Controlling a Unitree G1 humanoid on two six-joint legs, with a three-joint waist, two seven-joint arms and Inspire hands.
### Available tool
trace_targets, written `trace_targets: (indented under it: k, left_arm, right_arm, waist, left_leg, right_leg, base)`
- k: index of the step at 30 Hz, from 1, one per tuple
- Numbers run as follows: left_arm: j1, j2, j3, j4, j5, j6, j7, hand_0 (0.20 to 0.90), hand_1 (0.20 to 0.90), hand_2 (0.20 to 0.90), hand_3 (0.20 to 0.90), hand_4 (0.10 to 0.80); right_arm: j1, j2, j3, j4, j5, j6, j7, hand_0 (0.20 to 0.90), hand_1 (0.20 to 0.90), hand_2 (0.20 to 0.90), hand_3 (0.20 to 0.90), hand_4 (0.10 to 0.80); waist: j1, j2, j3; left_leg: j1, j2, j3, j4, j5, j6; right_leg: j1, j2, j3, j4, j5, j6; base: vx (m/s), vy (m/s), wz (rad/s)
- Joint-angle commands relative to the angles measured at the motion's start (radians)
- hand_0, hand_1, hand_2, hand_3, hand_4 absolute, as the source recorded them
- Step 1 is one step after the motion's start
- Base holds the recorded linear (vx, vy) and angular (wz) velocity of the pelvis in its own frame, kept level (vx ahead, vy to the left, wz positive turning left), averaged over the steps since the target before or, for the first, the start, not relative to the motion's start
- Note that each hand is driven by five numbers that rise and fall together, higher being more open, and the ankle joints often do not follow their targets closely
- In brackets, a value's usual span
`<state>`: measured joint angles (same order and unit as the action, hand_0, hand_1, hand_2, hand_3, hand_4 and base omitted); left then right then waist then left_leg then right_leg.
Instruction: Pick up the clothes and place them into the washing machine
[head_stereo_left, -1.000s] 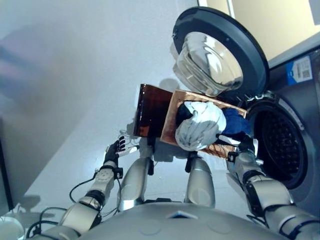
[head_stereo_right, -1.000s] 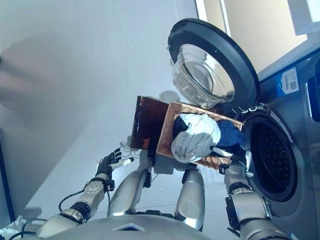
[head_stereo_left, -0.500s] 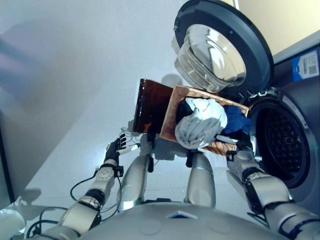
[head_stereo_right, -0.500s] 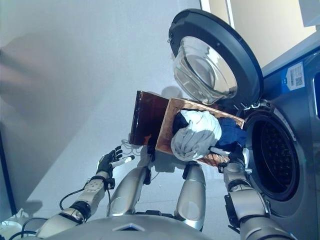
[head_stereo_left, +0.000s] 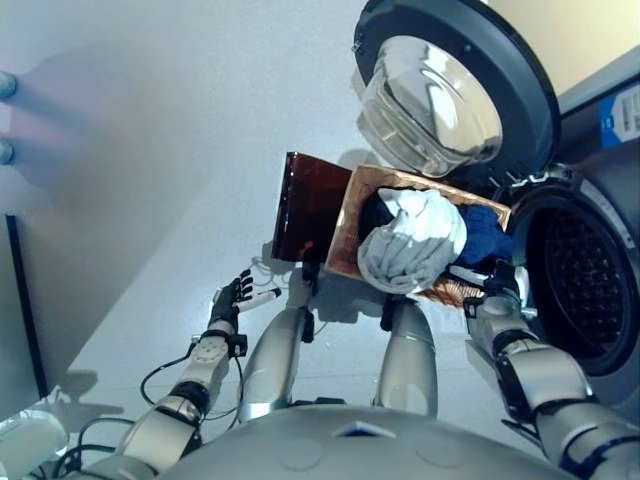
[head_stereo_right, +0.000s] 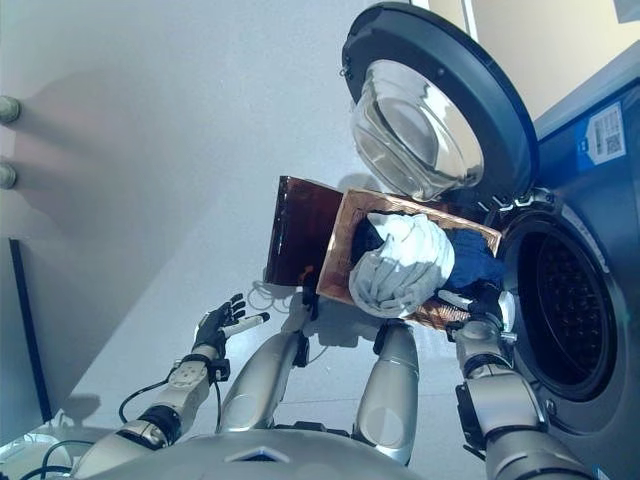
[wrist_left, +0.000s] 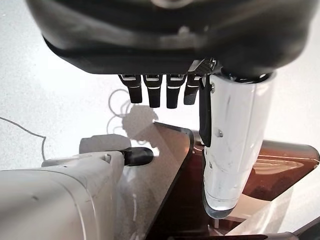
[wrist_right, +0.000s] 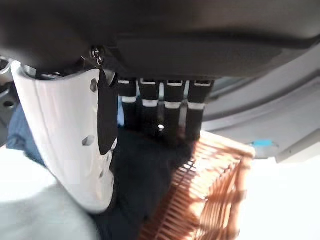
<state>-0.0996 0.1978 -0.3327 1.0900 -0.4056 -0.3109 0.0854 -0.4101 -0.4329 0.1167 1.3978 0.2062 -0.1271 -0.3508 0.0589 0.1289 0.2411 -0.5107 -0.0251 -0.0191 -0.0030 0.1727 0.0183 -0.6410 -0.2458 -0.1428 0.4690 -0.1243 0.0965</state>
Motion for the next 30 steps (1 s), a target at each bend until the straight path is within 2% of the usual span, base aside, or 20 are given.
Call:
trace_targets:
  k: [1, 14, 21, 24, 30]
  left_arm:
    - [-0.013, 0.019, 0.011, 0.050, -0.005, -0.026, 0.016, 0.900, 0.900, 0.900, 0.900, 0.800]
    - [-0.015, 0.025, 0.026, 0.074, 0.010, -0.023, 0.018, 0.900, 0.900, 0.900, 0.900, 0.800]
    - [-0.003, 0.037, 0.055, 0.111, 0.026, -0.013, 0.019, 0.900, 0.900, 0.900, 0.900, 0.800]
    - [0.008, 0.044, 0.080, 0.124, 0.022, -0.015, 0.021, 0.900, 0.900, 0.900, 0.900, 0.800]
    - [0.049, 0.052, 0.122, 0.103, -0.005, -0.034, 0.024, 0.900, 0.900, 0.900, 0.900, 0.800]
  right_arm:
    - [0.020, 0.000, 0.013, -0.013, -0.005, -0.001, 0.012, 0.200, 0.200, 0.200, 0.200, 0.300]
    - [0.046, -0.001, -0.011, -0.022, 0.002, -0.015, 0.012, 0.200, 0.200, 0.200, 0.200, 0.300]
    - [0.110, -0.011, -0.084, -0.072, 0.037, -0.039, 0.002, 0.200, 0.200, 0.200, 0.200, 0.300]
    - [0.148, -0.008, -0.137, -0.154, 0.073, -0.068, -0.009, 0.200, 0.200, 0.200, 0.200, 0.300]
    - [0.287, 0.062, -0.212, -0.479, 0.121, -0.132, -0.021, 0.200, 0.200, 0.200, 0.200, 0.300]
  waist:
    - [-0.007, -0.033, -0.009]
    - [-0.013, -0.056, -0.028]
    - [-0.026, -0.091, -0.062]
    - [-0.037, -0.106, -0.073]
    - [-0.072, -0.130, -0.097]
  left_leg:
    - [0.003, 0.011, -0.005, 0.081, -0.109, -0.091]
    - [0.025, 0.017, -0.004, 0.080, -0.113, -0.094]
    - [0.108, 0.034, -0.012, 0.054, -0.120, -0.099]
    - [0.161, 0.047, -0.008, 0.051, -0.135, -0.102]
    - [0.252, 0.073, 0.010, 0.033, -0.145, -0.104]
  right_leg:
    - [0.123, -0.101, 0.017, -0.403, 0.307, 0.064]
    - [0.158, -0.097, 0.005, -0.411, 0.301, 0.065]
    - [0.248, -0.090, -0.010, -0.422, 0.284, 0.070]
    - [0.301, -0.074, -0.012, -0.428, 0.268, 0.070]
    - [0.376, -0.051, -0.007, -0.451, 0.248, 0.076]
  base:
    - [0.000, 0.000, 0.00]
    - [0.000, 0.000, 0.00]
    - [0.078, -0.040, 0.00]
    - [0.103, -0.033, 0.00]
    - [0.085, -0.011, -0.15]
